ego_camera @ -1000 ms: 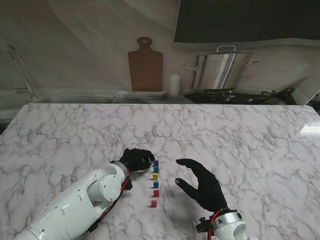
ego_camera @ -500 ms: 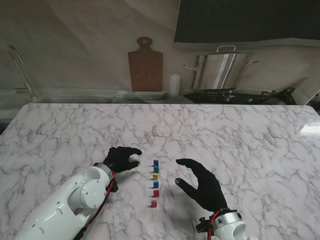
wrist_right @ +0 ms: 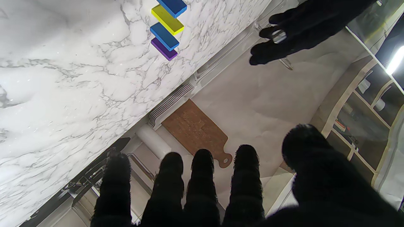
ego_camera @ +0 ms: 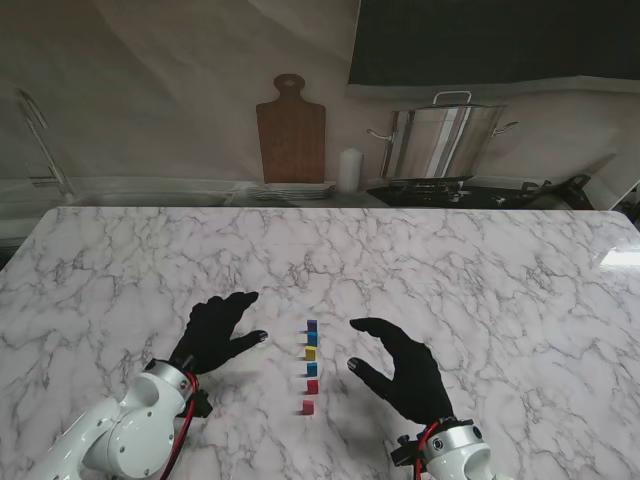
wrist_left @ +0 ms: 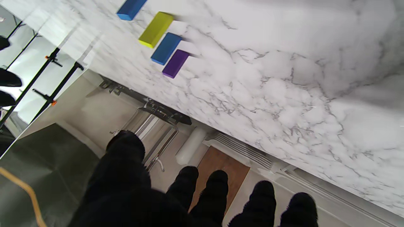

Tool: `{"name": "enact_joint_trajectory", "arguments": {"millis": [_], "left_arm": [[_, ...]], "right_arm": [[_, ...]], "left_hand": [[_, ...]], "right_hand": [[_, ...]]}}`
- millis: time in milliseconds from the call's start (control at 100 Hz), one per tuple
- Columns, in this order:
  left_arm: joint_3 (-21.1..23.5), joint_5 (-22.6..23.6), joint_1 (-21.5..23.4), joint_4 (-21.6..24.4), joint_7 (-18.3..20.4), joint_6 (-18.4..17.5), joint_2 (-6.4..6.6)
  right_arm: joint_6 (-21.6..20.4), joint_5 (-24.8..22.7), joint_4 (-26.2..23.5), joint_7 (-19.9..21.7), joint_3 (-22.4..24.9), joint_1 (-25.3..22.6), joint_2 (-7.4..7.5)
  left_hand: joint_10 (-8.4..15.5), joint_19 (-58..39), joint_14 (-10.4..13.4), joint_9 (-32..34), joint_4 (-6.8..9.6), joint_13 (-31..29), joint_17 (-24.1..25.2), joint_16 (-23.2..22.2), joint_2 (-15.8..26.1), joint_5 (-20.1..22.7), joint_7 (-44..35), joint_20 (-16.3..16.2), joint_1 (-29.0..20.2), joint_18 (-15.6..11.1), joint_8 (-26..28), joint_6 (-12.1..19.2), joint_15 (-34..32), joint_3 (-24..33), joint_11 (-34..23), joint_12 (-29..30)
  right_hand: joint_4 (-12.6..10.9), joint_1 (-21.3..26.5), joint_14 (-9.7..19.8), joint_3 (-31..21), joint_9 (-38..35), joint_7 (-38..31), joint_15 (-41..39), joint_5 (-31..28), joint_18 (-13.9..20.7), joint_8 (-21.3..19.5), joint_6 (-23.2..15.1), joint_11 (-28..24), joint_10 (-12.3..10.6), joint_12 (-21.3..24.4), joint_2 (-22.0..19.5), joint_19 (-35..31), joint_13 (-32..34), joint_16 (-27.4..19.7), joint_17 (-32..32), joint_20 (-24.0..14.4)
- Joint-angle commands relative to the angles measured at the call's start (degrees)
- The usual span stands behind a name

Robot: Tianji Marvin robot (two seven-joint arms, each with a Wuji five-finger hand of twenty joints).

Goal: Arrange dominoes in a row

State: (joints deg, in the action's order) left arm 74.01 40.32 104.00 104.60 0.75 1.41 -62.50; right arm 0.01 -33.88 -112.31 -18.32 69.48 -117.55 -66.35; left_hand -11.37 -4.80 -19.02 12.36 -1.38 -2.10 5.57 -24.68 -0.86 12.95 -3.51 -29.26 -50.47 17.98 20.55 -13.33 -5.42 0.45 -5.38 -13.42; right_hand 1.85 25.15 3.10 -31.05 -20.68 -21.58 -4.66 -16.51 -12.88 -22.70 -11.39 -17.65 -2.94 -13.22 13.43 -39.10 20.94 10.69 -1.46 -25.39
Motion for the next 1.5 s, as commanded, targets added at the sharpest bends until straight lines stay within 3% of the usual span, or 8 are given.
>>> {"name": "enact_joint_trajectory", "arguments": {"millis": [0, 180, 250, 410, 520, 710, 950, 1490], "left_arm": [[0.2, -0.4, 2.6, 1.5, -0.1, -0.9, -0.01], [1.7, -0.8, 7.7, 4.0, -2.4, -3.9, -0.34], [1.9, -1.4, 9.3, 4.5, -3.7, -4.9, -0.55], [2.0, -1.9, 12.1, 4.9, -6.6, -6.5, -1.00], [1.7, -2.3, 13.2, 4.5, -8.2, -7.2, -1.28], [1.1, -4.4, 14.7, 4.5, -9.2, -7.4, -1.60], [1.4, -5.5, 16.2, 5.0, -10.3, -7.1, -1.94], [0.7, -5.2, 16.9, 5.8, -11.8, -5.8, -2.16]], "right_arm": [[-0.1, -0.4, 0.7, 0.3, -0.3, 0.2, 0.16], [-0.5, -1.1, 1.6, 0.9, -0.6, 1.4, 0.37], [-0.5, -1.2, 2.1, 1.1, -0.6, 1.9, 0.41], [-0.3, -1.6, 3.3, 2.1, -0.8, 3.2, 0.62], [-0.5, -1.6, 4.1, 3.1, -0.7, 3.8, 0.81], [-1.1, -0.9, 5.0, 4.2, -0.1, 3.8, 0.96], [-2.2, 0.6, 6.5, 4.4, 0.2, 3.5, 0.90], [-4.6, 0.9, 7.5, 4.4, 0.4, 2.0, 1.01]], "left_hand": [[-0.1, 2.9, 0.6, -2.5, 1.34, 1.6, -0.5, 1.8, 3.5, -2.4, 1.2, 3.9, 1.3, 0.7, -0.3, 0.2, 2.4, -1.2, 2.2, 1.0], [1.0, 5.0, 0.9, -6.1, 1.43, 1.8, -0.9, 6.2, 5.0, -5.6, 3.3, 11.1, 2.6, 1.0, -0.6, 1.3, 4.4, -1.4, 5.5, 1.5], [1.4, 5.1, 1.0, -6.9, 1.52, 1.8, -1.0, 9.2, 5.6, -5.3, 4.6, 14.9, 2.9, 1.0, -4.4, 2.2, 4.9, -1.4, 6.0, 3.0], [2.1, 6.0, 1.0, -7.6, 1.57, 2.3, -1.1, 15.4, 6.8, -5.3, 4.8, 22.3, 3.6, 1.2, -9.9, 3.3, 6.0, -1.6, 6.9, 8.9], [2.3, 6.3, 1.3, -7.8, 1.40, 2.4, -1.0, 18.0, 7.7, -5.3, 4.9, 25.5, 4.4, 1.5, -10.7, 3.3, 6.4, -1.6, 7.4, 11.3], [2.5, 6.4, 1.6, -7.9, 1.30, 2.6, -1.0, 18.9, 8.8, -5.3, 5.2, 26.5, 5.5, 1.3, -11.5, 2.8, 6.8, -1.8, 7.7, 12.3], [2.9, 6.6, 2.5, -7.9, 1.22, 2.6, -1.1, 20.0, 9.6, -5.3, 5.0, 27.6, 5.5, 0.5, -11.9, 2.9, 7.0, -1.7, 7.6, 12.6], [2.9, 6.5, 3.2, -7.9, 1.27, 2.5, -1.3, 21.9, 10.2, -5.3, 5.1, 29.2, 3.3, 0.2, -13.0, 2.7, 7.1, -1.6, 7.6, 12.7]], "right_hand": [[-0.6, -0.3, 3.5, 0.3, 1.9, 1.9, 2.4, 1.3, 3.9, 1.6, -1.8, 1.5, -2.2, 1.3, 0.3, 3.9, -2.7, -2.0, 1.7, 2.4], [-0.7, 0.0, 7.2, 0.0, 3.3, 4.3, 4.1, 2.6, 8.8, 3.9, -2.2, 3.5, -3.7, 3.2, -0.2, 10.6, -6.3, -5.2, 2.9, 8.1], [-0.8, -0.1, 8.0, -0.1, 3.7, 5.4, 4.4, 3.1, 10.1, 4.7, -2.3, 4.4, -4.1, 3.7, -0.3, 12.1, -7.3, -6.0, 3.3, 9.7], [-0.7, -0.6, 8.6, 0.3, 4.4, 7.2, 4.6, 4.4, 11.0, 6.1, -2.5, 5.9, -4.5, 4.4, -0.7, 13.9, -8.7, -6.8, 4.1, 11.5], [-0.4, -2.1, 9.8, 2.2, 4.7, 11.1, 5.2, 4.6, 11.7, 9.1, 0.1, 7.8, -4.8, 5.3, -1.3, 15.5, -9.9, -7.6, 4.6, 13.8], [0.4, -7.2, 8.2, 6.4, 5.9, 16.7, 5.3, 6.5, 8.5, 12.9, -1.7, 11.1, -5.1, 6.8, -4.3, 15.9, -11.4, -8.3, 5.8, 15.2], [1.0, -11.6, 7.5, 8.5, 7.9, 22.5, 5.2, 7.4, 7.3, 11.1, -2.9, 9.8, -5.2, 6.3, -6.7, 15.3, -12.8, -7.2, 7.1, 13.9], [0.6, -10.5, 7.6, 9.8, 9.8, 24.4, 5.1, 7.3, 6.7, 12.9, -2.4, 9.9, -5.3, 6.3, -10.1, 14.3, -13.0, -6.8, 7.2, 11.8]]}}
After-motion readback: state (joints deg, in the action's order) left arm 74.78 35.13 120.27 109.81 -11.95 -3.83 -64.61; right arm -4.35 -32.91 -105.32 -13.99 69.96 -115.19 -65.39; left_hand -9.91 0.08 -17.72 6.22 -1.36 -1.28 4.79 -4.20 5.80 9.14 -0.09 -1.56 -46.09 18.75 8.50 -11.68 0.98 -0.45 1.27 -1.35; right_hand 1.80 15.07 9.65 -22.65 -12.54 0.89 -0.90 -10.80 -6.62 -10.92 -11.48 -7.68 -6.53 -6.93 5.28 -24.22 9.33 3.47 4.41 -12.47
